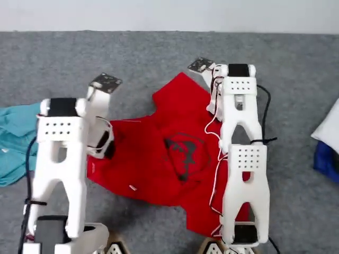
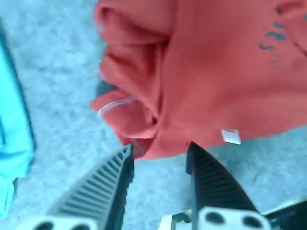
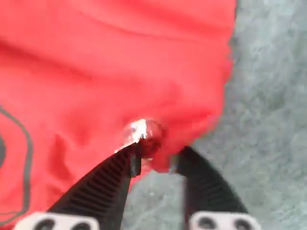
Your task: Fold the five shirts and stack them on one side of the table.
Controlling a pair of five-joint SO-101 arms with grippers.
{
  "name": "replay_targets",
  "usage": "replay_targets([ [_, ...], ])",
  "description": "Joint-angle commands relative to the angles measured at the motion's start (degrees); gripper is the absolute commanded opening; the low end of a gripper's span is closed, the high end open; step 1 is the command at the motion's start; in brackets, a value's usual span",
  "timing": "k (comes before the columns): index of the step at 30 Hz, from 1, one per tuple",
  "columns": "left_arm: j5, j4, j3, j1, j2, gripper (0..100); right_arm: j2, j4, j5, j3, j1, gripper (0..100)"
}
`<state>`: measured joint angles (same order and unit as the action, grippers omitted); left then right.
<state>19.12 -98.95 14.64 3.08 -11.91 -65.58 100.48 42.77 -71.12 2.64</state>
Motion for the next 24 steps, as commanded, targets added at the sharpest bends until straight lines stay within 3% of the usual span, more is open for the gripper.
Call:
replay_targets([
  [1,-0.9,-1.6,-0.1,-3.7,-2.1,17,-1.4,2.3,0.7,-10.7,-3.6,1.4],
  [13,-0.9,-1.5,0.0,-7.6,-2.0,17,-7.4,-1.8,7.2,-25.3,-19.6,0.9],
  [18,-1.0,-0.4,0.0,-7.6,-1.2,17,-7.4,-2.9,-1.0,-25.3,-22.2,2.3],
  [24,-8.4,-0.2,-2.2,-8.1,7.0,17,-6.7,2.8,-8.8,-24.6,-21.8,38.3],
])
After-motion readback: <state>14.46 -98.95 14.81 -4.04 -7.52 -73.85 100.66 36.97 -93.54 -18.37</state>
